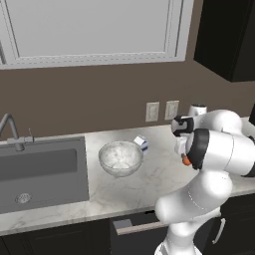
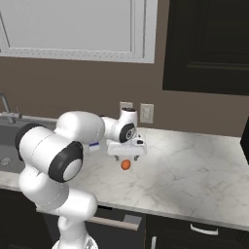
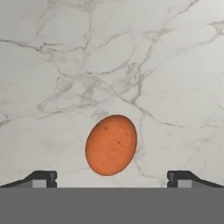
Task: Gather the eggs and milk located in the vicinity of the sink area and place them right next to the bowl.
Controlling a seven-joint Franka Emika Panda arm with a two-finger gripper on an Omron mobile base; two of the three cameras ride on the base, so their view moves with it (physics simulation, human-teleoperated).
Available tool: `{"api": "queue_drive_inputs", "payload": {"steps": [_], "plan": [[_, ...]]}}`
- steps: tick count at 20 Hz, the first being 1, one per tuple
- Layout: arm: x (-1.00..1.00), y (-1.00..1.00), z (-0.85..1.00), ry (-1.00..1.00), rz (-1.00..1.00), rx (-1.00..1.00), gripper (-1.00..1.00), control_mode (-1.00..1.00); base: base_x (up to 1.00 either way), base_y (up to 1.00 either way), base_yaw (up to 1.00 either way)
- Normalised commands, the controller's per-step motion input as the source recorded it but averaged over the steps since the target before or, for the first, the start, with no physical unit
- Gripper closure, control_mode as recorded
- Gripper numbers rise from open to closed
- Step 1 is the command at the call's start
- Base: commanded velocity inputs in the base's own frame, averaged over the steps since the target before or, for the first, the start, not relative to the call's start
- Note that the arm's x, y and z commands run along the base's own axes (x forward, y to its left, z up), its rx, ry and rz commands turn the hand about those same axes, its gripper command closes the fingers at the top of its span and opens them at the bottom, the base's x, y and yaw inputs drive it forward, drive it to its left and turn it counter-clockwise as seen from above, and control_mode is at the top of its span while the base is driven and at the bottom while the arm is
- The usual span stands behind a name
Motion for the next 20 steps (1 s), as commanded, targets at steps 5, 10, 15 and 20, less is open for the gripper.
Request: {"api": "queue_drive_inputs", "payload": {"steps": [5, 10, 15, 20], "plan": [[0.00, 0.00, -0.19, 0.00, 0.00, 0.00, -1.00, -1.00, 0.00, 0.00, 0.00], [0.05, 0.00, -0.22, 0.00, 0.00, 0.00, -1.00, -1.00, 0.00, 0.00, 0.00], [0.25, 0.00, -0.14, -0.01, 0.00, 0.00, -1.00, -1.00, 0.00, 0.00, 0.00], [0.05, 0.00, -0.05, 0.00, 0.00, 0.00, -1.00, -1.00, 0.00, 0.00, 0.00]]}}
